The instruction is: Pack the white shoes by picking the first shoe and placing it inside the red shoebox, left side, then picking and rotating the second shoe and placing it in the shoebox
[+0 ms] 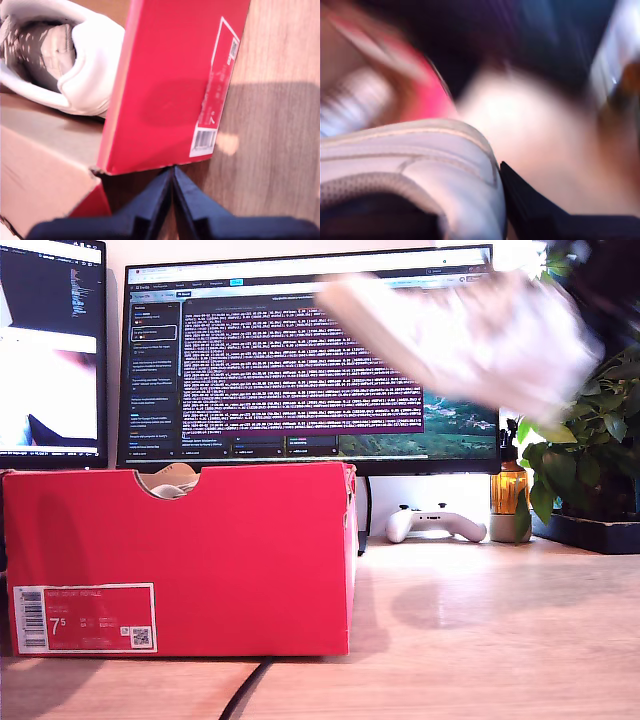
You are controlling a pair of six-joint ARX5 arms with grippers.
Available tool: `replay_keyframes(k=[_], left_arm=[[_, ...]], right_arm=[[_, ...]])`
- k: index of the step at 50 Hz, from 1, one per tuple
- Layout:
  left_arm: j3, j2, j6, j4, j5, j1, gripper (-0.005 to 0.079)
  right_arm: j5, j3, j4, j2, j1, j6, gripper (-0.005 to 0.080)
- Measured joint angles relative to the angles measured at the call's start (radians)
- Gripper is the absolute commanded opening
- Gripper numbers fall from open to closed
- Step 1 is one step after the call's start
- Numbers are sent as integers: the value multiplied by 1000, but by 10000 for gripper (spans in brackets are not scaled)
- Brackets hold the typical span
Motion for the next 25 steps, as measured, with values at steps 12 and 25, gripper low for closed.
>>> replay_keyframes(k=[12,25], left_arm=[[0,0,0,0,0,0,-19],[0,0,0,0,0,0,-19]], right_arm=[[-74,27,187,-2,127,-180,-13],[-42,58,271,45,212,-248,-13]])
